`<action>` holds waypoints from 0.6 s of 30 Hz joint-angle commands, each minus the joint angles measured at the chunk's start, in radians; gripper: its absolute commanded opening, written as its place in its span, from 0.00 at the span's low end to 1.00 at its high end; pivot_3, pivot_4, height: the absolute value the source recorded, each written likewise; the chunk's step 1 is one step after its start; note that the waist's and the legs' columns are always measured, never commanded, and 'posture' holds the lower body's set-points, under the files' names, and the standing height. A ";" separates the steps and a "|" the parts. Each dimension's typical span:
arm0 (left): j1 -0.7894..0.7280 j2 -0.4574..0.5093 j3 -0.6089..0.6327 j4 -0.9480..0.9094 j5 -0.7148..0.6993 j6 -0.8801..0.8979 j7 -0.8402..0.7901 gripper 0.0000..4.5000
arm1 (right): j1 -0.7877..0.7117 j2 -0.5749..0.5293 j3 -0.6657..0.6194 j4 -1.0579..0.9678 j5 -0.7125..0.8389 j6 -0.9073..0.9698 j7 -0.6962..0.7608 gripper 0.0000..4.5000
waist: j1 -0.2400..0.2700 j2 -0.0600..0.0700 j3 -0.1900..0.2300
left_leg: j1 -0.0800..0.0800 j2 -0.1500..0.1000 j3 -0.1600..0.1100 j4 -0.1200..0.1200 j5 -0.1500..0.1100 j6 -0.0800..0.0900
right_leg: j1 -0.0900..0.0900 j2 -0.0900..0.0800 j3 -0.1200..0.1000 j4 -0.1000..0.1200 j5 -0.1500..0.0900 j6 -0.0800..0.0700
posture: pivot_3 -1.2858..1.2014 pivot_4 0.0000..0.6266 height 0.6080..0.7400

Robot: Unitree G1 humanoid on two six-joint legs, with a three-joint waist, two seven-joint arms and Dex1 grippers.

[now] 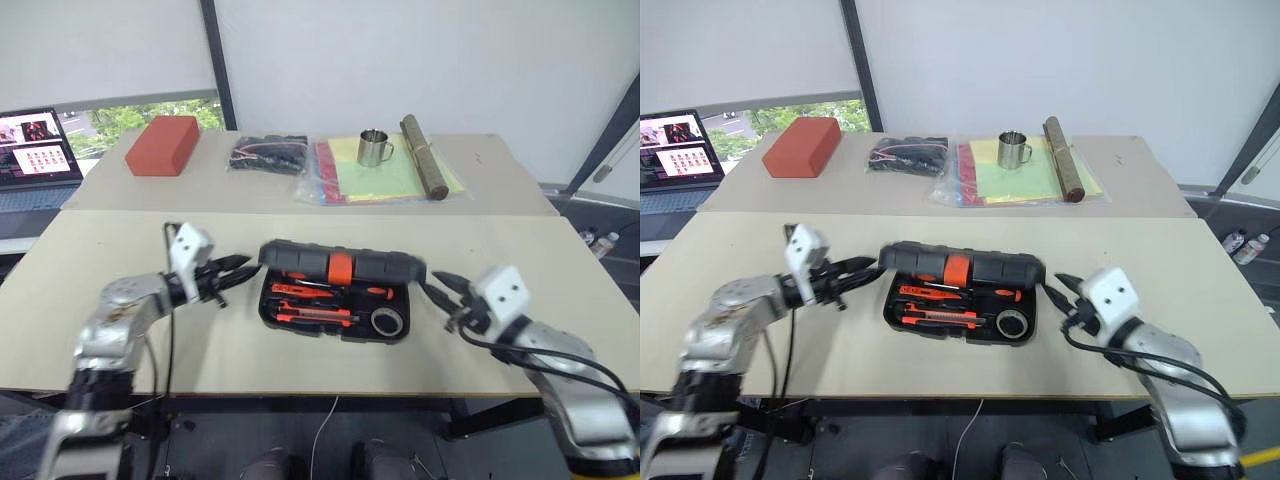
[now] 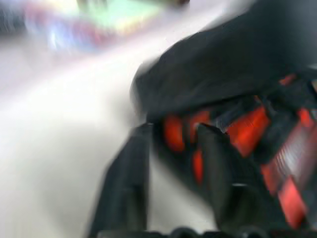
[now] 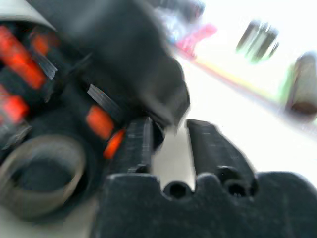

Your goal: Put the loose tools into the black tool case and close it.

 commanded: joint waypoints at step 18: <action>-0.722 -0.300 -0.349 1.069 0.480 -0.758 -0.027 0.02 | -0.054 -0.183 0.335 -0.052 -0.059 0.035 0.302 0.00 | 0.042 -0.009 0.000 | -0.023 -0.002 -0.003 0.014 0.002 0.010 | -0.012 0.006 -0.012 -0.002 0.005 -0.003 | 0.52 0.24 0.97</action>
